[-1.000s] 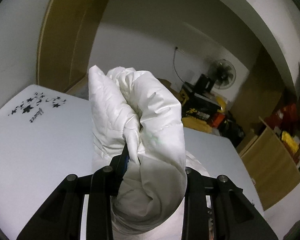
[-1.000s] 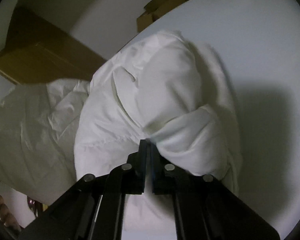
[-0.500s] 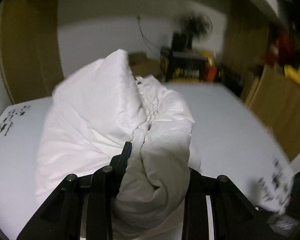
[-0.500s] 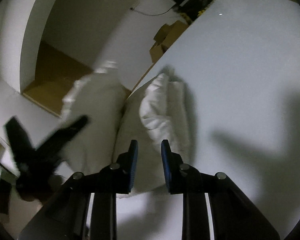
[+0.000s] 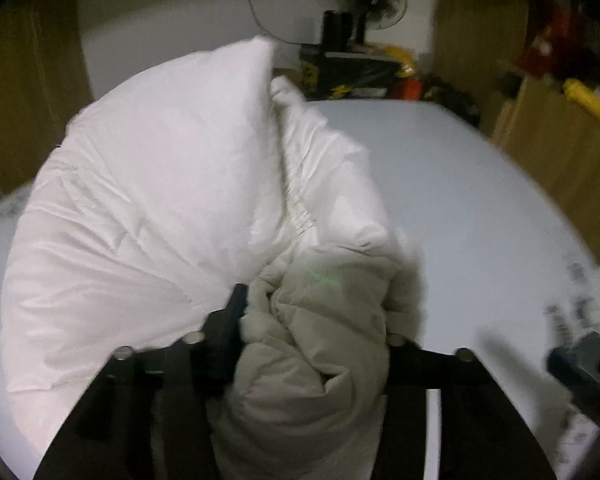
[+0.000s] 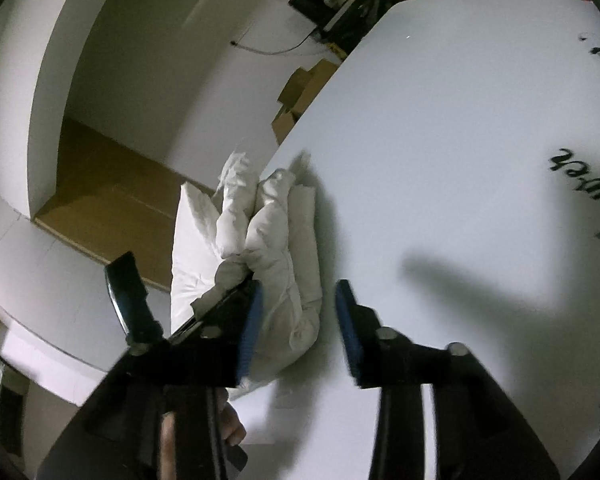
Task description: Fold large clothes
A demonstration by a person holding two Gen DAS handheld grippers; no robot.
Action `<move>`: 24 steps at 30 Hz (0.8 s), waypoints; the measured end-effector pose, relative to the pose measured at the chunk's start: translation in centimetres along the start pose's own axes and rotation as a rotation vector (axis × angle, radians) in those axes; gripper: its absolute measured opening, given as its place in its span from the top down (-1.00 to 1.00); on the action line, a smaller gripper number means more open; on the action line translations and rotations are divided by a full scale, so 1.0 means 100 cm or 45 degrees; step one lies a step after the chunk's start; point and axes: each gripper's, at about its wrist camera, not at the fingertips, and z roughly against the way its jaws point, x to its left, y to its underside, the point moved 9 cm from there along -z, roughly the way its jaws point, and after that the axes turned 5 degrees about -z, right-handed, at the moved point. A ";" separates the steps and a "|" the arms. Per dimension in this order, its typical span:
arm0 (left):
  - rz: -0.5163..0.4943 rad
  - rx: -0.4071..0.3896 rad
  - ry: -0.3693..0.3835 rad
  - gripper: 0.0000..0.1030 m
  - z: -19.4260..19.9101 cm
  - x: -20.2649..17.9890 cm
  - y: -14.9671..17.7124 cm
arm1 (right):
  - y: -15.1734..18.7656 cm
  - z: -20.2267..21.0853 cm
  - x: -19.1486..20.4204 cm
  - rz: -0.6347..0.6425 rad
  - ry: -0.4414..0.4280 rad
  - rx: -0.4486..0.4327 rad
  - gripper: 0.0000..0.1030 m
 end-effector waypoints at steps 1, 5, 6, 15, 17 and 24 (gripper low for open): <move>0.044 -0.019 0.066 -0.40 0.011 -0.002 -0.005 | -0.002 0.006 0.003 0.011 0.007 -0.025 -0.22; 0.109 -0.206 0.318 -0.99 0.092 -0.007 -0.012 | -0.008 0.022 0.023 0.067 0.036 -0.081 -0.40; 0.091 -0.250 0.348 -0.99 0.114 -0.005 -0.010 | -0.008 0.024 0.033 0.095 0.034 -0.081 -0.40; 0.201 -0.317 0.148 -0.99 0.190 0.139 0.031 | 0.024 -0.068 0.174 0.687 0.119 0.231 -0.51; 0.316 -0.283 0.164 -0.99 0.192 0.167 0.045 | 0.032 -0.110 0.185 0.752 0.212 0.367 -0.52; 0.494 -0.229 0.196 -0.99 0.182 0.217 0.067 | 0.050 -0.195 0.143 0.862 0.512 0.643 -0.43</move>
